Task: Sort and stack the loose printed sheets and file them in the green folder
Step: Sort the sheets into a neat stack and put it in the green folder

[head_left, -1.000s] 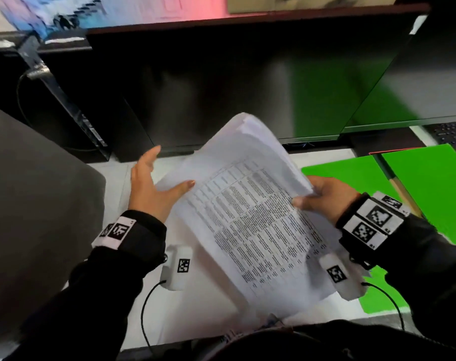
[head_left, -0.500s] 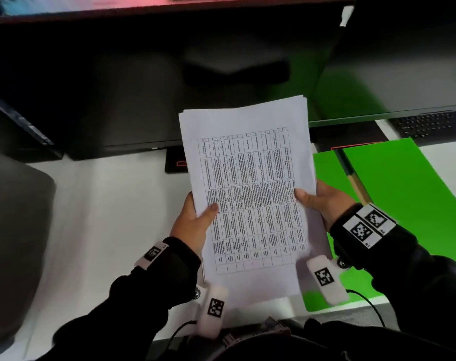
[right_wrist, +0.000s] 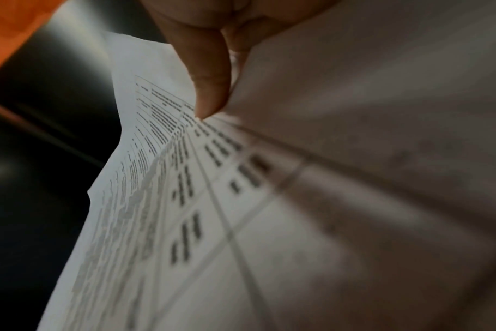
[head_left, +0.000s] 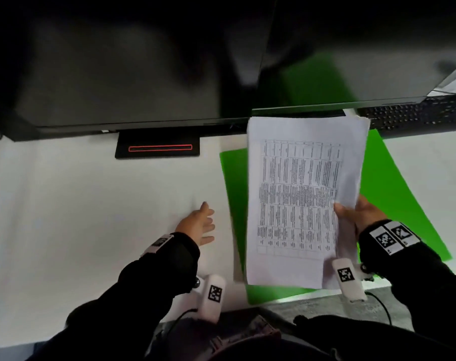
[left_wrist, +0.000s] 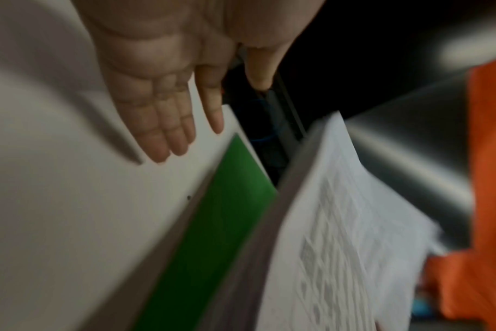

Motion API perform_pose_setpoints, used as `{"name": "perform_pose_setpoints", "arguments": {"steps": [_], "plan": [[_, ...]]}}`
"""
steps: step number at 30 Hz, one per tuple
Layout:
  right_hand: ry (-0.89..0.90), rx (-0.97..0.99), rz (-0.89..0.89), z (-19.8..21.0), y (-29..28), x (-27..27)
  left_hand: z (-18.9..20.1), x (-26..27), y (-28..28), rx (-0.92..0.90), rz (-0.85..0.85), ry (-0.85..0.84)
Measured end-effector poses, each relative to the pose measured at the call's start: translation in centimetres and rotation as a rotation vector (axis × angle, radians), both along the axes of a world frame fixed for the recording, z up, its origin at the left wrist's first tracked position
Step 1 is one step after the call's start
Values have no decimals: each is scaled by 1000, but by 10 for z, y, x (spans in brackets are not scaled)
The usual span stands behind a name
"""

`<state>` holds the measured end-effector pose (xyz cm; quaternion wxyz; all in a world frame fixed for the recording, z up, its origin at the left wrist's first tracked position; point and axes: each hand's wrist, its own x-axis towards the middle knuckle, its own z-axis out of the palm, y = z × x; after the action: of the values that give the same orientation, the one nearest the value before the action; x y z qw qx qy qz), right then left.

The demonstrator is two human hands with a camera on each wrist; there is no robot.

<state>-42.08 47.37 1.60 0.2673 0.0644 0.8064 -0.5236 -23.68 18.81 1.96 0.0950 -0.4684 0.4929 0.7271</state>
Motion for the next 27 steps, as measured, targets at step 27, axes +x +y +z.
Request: {"name": "perform_pose_setpoints", "arguments": {"steps": [27], "plan": [[-187, -109, -60, -56, 27, -35, -23, 36, -30, -788, -336, -190]]}}
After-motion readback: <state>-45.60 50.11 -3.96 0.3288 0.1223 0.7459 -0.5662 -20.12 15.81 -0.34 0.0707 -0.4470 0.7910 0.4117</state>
